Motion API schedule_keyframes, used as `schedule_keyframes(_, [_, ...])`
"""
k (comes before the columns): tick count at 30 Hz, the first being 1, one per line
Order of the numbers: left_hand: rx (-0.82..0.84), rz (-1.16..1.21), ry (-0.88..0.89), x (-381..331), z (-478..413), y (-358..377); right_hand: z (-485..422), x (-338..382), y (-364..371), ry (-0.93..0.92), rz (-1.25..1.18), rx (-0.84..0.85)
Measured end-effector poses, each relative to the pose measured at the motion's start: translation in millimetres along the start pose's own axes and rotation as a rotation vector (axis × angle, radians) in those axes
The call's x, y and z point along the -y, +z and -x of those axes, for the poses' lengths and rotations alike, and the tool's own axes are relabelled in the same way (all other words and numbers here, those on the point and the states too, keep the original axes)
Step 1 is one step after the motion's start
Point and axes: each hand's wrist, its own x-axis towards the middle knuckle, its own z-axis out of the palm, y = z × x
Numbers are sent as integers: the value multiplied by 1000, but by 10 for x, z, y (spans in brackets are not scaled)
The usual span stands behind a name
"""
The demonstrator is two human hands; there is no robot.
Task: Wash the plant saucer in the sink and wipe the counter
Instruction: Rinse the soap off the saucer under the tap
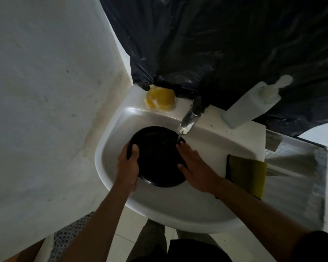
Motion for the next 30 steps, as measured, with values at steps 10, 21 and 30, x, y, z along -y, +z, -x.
schedule_keyframes(10, [85,-355,-4,240,-88,79,63,-22,-500,570,-1313,-166])
schedule_keyframes(21, [445,-1290,348,168,195,1391,270,141,-615,498,-1128,-281])
schedule_keyframes(30, [964,-1389,704,249,289,802,278,156,-476,539,-1198,-474])
